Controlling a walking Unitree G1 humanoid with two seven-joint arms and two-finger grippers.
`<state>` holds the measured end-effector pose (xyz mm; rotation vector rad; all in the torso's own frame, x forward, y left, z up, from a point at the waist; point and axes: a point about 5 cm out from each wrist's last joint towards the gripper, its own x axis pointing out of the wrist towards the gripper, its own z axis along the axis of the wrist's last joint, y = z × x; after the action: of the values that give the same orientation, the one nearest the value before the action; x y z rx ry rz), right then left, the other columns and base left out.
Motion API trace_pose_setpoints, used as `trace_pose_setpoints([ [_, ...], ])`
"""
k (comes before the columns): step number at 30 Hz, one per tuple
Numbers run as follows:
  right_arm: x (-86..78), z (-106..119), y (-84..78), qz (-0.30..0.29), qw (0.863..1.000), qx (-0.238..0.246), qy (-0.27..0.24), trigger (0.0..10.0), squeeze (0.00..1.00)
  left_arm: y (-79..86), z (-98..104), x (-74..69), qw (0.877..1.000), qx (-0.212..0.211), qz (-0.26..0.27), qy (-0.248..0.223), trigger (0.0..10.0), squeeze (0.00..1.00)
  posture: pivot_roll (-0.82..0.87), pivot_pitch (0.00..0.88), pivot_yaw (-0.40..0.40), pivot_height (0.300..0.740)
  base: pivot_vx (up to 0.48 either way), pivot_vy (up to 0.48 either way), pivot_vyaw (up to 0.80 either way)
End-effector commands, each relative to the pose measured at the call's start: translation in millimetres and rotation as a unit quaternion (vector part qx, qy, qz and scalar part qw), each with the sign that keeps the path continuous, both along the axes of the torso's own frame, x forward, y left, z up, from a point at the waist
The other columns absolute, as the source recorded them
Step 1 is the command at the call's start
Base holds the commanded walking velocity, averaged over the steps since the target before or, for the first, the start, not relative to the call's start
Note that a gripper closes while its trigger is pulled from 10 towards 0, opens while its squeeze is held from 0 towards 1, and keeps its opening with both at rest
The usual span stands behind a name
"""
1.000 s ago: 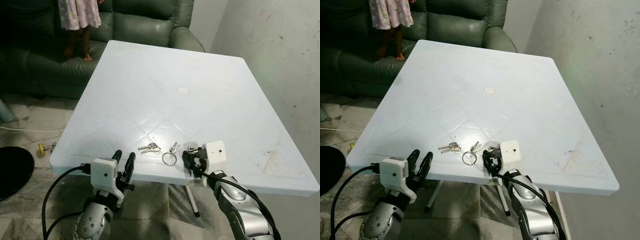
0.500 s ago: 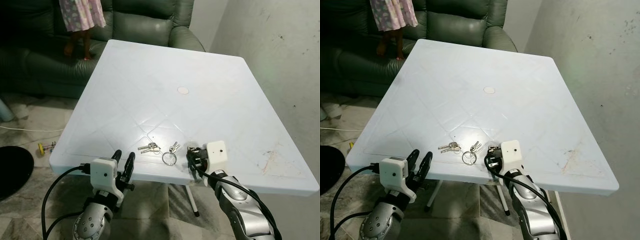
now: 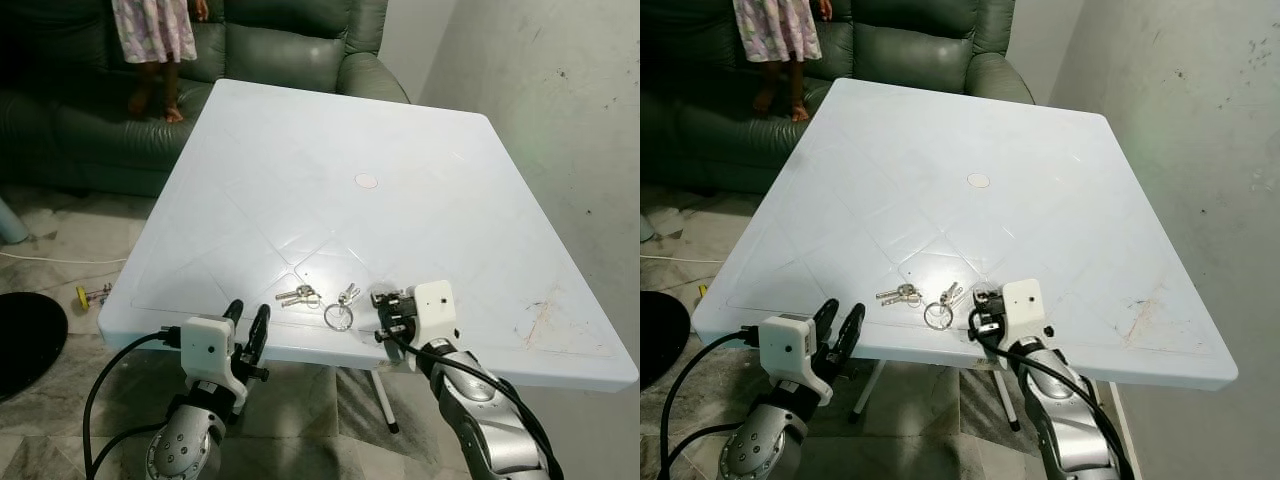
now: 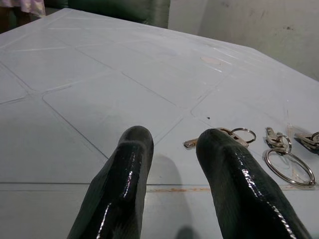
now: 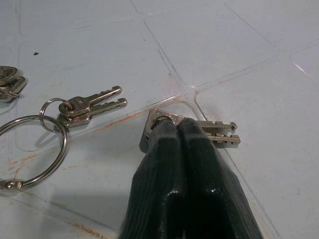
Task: Hang keys on a hook
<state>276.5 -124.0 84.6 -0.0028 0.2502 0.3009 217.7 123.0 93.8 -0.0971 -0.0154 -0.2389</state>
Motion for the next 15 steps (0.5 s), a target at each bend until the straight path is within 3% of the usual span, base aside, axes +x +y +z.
trace_pose_setpoints([
  [1,0.2,0.1,-5.5,-0.012,1.000,-0.003,0.000,0.0,0.00,-1.4,3.0,0.2,1.000,0.001,-0.001,-0.004,10.0,0.00,0.18,0.082,-0.132,0.740,0.000,0.000,0.00],
  [6,1.8,2.7,-6.9,-0.022,1.000,0.005,-0.005,0.0,0.00,-2.1,2.9,0.9,1.000,0.002,-0.002,-0.004,10.0,0.00,0.17,0.079,-0.130,0.740,0.000,0.000,0.00],
  [10,6.8,9.7,-9.9,-0.044,0.998,0.042,-0.008,0.0,0.00,-1.6,3.6,4.5,1.000,-0.001,0.002,-0.006,10.0,0.00,0.17,0.065,-0.128,0.740,0.000,0.000,0.00],
  [15,16.8,34.0,-15.0,-0.062,0.993,0.087,-0.045,0.0,0.00,4.2,4.6,12.5,0.999,-0.028,0.023,-0.004,10.0,0.00,0.17,0.045,-0.123,0.740,0.000,0.000,0.00],
])
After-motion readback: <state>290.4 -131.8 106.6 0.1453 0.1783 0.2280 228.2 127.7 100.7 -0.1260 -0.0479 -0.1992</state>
